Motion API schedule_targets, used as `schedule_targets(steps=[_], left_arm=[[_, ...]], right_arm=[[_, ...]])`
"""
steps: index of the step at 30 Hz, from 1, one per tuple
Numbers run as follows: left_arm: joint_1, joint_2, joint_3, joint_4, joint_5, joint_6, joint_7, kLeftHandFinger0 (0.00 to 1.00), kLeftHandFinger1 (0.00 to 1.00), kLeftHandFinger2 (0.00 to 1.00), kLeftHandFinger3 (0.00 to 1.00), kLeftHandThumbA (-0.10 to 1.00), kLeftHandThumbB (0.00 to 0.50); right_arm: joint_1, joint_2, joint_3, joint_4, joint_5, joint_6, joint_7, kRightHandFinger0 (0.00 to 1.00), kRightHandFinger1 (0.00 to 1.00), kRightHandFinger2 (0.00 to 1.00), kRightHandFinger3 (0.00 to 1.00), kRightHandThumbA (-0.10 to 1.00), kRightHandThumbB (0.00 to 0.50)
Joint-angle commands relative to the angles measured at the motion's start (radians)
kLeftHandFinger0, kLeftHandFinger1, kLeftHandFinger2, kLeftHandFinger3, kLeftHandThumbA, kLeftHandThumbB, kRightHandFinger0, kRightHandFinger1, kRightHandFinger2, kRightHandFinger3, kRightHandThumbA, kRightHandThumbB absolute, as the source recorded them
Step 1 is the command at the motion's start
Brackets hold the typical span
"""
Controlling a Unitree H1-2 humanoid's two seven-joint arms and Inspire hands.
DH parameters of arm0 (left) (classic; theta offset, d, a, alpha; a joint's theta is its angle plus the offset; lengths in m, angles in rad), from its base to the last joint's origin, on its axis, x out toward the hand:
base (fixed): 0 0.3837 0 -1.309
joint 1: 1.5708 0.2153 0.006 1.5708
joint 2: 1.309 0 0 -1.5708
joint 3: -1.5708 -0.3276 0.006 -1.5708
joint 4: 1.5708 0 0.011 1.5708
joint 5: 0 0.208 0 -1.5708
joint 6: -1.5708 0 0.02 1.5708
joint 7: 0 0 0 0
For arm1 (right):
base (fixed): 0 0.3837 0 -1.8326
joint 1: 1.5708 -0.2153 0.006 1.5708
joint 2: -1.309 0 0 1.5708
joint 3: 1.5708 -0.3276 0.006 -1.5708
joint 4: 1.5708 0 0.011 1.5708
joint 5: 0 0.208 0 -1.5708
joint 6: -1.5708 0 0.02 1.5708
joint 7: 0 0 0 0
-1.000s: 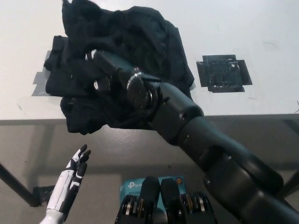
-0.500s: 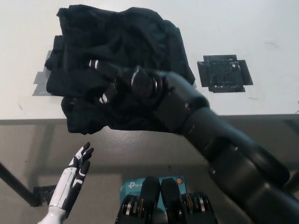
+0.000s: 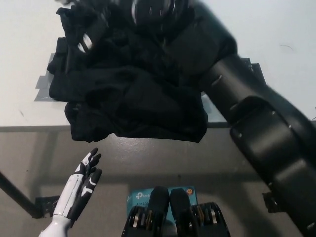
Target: The robot grabs the right edges of the black jacket on the table, and folds it in half
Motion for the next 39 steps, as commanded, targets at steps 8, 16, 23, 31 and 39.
schedule_targets(steps=[8, 16, 23, 31, 39], left_arm=[[-0.042, -0.001, 0.007, -0.001, -0.014, -0.02, 0.006, 1.0, 1.0, 1.0, 1.0, 1.0, 0.134], [-0.089, 0.005, 0.046, 0.018, -0.061, -0.009, 0.009, 1.0, 1.0, 1.0, 1.0, 1.0, 0.168], [-0.131, 0.009, 0.064, 0.05, -0.092, -0.029, 0.008, 1.0, 1.0, 1.0, 1.0, 1.0, 0.197], [-0.148, 0.018, 0.068, 0.091, -0.104, -0.043, -0.001, 1.0, 1.0, 1.0, 1.0, 1.0, 0.159], [-0.131, 0.011, 0.072, 0.104, -0.11, -0.068, -0.011, 1.0, 1.0, 1.0, 1.0, 1.0, 0.159]], right_arm=[[-0.072, -0.211, -0.247, -0.489, 0.316, 0.256, 0.144, 1.0, 1.0, 1.0, 1.0, 1.0, 0.442], [0.324, -0.452, -0.553, -1.142, 0.394, 0.256, 0.039, 1.0, 1.0, 1.0, 1.0, 1.0, 0.339], [0.844, -0.392, -0.752, -1.539, 0.561, 0.255, -0.02, 1.0, 1.0, 1.0, 1.0, 1.0, 0.361], [1.192, -0.24, -0.733, -1.509, 0.592, 0.076, -0.017, 1.0, 1.0, 1.0, 1.0, 1.0, 0.342], [1.344, -0.139, -0.641, -1.341, 0.47, -0.055, -0.047, 1.0, 1.0, 1.0, 1.0, 1.0, 0.267]])
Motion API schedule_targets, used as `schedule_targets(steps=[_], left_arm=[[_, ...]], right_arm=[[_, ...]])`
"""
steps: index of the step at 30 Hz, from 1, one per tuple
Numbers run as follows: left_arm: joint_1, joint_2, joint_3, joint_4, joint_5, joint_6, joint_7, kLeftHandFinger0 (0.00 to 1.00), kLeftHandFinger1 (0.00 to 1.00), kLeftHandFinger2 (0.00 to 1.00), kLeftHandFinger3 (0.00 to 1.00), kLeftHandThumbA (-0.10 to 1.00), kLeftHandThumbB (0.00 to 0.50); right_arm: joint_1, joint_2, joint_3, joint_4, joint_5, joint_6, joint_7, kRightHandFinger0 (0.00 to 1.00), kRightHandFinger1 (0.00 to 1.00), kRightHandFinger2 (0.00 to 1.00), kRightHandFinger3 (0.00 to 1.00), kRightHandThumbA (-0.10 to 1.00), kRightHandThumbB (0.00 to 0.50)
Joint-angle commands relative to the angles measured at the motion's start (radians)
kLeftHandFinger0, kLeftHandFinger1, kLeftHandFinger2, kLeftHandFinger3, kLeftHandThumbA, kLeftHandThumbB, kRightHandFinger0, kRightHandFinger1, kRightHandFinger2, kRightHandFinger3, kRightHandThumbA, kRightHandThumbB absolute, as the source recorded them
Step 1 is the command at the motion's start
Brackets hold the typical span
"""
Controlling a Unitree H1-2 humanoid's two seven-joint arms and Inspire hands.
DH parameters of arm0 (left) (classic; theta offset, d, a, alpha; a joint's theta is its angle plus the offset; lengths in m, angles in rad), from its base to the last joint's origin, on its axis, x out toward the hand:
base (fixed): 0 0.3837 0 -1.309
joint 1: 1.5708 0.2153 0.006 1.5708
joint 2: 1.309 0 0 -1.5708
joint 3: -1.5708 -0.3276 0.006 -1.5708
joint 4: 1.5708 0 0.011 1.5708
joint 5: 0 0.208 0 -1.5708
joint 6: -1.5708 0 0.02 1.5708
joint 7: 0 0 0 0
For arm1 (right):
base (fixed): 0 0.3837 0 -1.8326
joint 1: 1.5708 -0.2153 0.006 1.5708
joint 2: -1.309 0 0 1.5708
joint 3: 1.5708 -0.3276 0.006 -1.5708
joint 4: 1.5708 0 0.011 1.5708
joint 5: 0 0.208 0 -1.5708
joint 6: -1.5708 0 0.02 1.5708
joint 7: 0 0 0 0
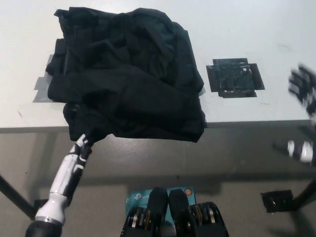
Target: The robot grabs the right edges of the black jacket on the table, and folds it in half
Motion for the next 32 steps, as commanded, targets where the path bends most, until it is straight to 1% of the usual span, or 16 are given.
schedule_targets(steps=[1, 3, 4, 6, 8, 10, 11, 13, 15, 20, 21, 25, 26, 27, 30, 32], left_arm=[[-0.002, 0.011, 0.011, -0.007, -0.053, -0.062, -0.015, 1.0, 1.0, 1.0, 1.0, 1.0, 0.16], [0.025, 0.011, 0.005, -0.02, -0.051, -0.057, -0.016, 1.0, 1.0, 1.0, 1.0, 1.0, 0.165], [0.034, 0.012, 0.001, -0.023, -0.05, -0.058, -0.019, 1.0, 1.0, 1.0, 1.0, 1.0, 0.163], [0.06, 0.012, -0.007, -0.03, -0.052, -0.058, -0.025, 1.0, 1.0, 1.0, 1.0, 1.0, 0.165], [0.085, 0.012, -0.013, -0.038, -0.05, -0.056, -0.027, 1.0, 1.0, 1.0, 1.0, 1.0, 0.167], [0.101, 0.012, -0.01, -0.046, -0.053, -0.051, -0.028, 1.0, 1.0, 1.0, 1.0, 1.0, 0.175], [0.109, 0.012, -0.01, -0.053, -0.054, -0.046, -0.029, 1.0, 1.0, 1.0, 1.0, 1.0, 0.169], [0.125, 0.012, -0.012, -0.065, -0.048, -0.043, -0.031, 1.0, 1.0, 1.0, 1.0, 1.0, 0.168], [0.133, 0.009, -0.015, -0.063, -0.052, -0.046, -0.034, 1.0, 1.0, 1.0, 1.0, 1.0, 0.176], [0.167, 0.0, -0.023, -0.075, -0.043, -0.044, -0.025, 1.0, 1.0, 1.0, 1.0, 1.0, 0.181], [0.167, 0.003, -0.023, -0.07, -0.045, -0.047, -0.025, 1.0, 1.0, 1.0, 1.0, 1.0, 0.195], [0.148, 0.003, -0.026, -0.066, -0.043, -0.042, -0.026, 1.0, 1.0, 1.0, 1.0, 1.0, 0.204], [0.143, 0.004, -0.027, -0.059, -0.037, -0.049, -0.022, 1.0, 1.0, 1.0, 1.0, 1.0, 0.186], [0.142, 0.006, -0.028, -0.061, -0.039, -0.046, -0.024, 1.0, 1.0, 1.0, 1.0, 1.0, 0.186], [0.138, 0.011, -0.024, -0.063, -0.038, -0.035, -0.024, 1.0, 1.0, 1.0, 1.0, 1.0, 0.212], [0.138, 0.015, -0.022, -0.066, -0.04, -0.032, -0.025, 1.0, 1.0, 1.0, 1.0, 1.0, 0.217]], right_arm=[[0.032, 0.044, 0.027, 0.079, 0.046, -0.192, -0.071, 1.0, 1.0, 1.0, 1.0, 1.0, 0.246], [0.058, 0.081, 0.029, 0.219, 0.046, -0.207, -0.093, 1.0, 1.0, 1.0, 1.0, 1.0, 0.187], [0.068, 0.093, 0.025, 0.257, 0.05, -0.221, -0.109, 1.0, 1.0, 1.0, 1.0, 1.0, 0.169], [0.094, 0.113, 0.019, 0.343, 0.036, -0.271, -0.137, 1.0, 1.0, 1.0, 1.0, 1.0, 0.151], [0.115, 0.1, 0.042, 0.454, 0.002, -0.341, -0.129, 1.0, 1.0, 1.0, 1.0, 1.0, 0.14], [0.134, 0.087, 0.074, 0.492, -0.032, -0.364, -0.127, 1.0, 1.0, 1.0, 1.0, 1.0, 0.14], [0.144, 0.083, 0.085, 0.497, -0.037, -0.37, -0.127, 1.0, 1.0, 1.0, 1.0, 1.0, 0.122], [0.164, 0.069, 0.105, 0.512, -0.037, -0.385, -0.119, 1.0, 1.0, 1.0, 1.0, 1.0, 0.12], [0.182, 0.06, 0.123, 0.505, -0.052, -0.384, -0.136, 1.0, 1.0, 1.0, 1.0, 1.0, 0.165], [0.215, 0.045, 0.16, 0.518, -0.067, -0.432, -0.159, 1.0, 1.0, 1.0, 1.0, 1.0, 0.152], [0.218, 0.038, 0.18, 0.523, -0.089, -0.454, -0.16, 1.0, 1.0, 1.0, 1.0, 1.0, 0.143], [0.215, 0.03, 0.202, 0.527, -0.095, -0.454, -0.193, 1.0, 1.0, 1.0, 1.0, 1.0, 0.17], [0.213, 0.028, 0.207, 0.529, -0.092, -0.453, -0.198, 1.0, 1.0, 1.0, 1.0, 1.0, 0.165], [0.214, 0.027, 0.211, 0.523, -0.092, -0.444, -0.204, 1.0, 1.0, 1.0, 1.0, 1.0, 0.174], [0.205, 0.019, 0.23, 0.532, -0.104, -0.449, -0.214, 1.0, 1.0, 1.0, 1.0, 1.0, 0.157], [0.201, 0.013, 0.24, 0.537, -0.108, -0.457, -0.218, 1.0, 1.0, 1.0, 1.0, 1.0, 0.161]])
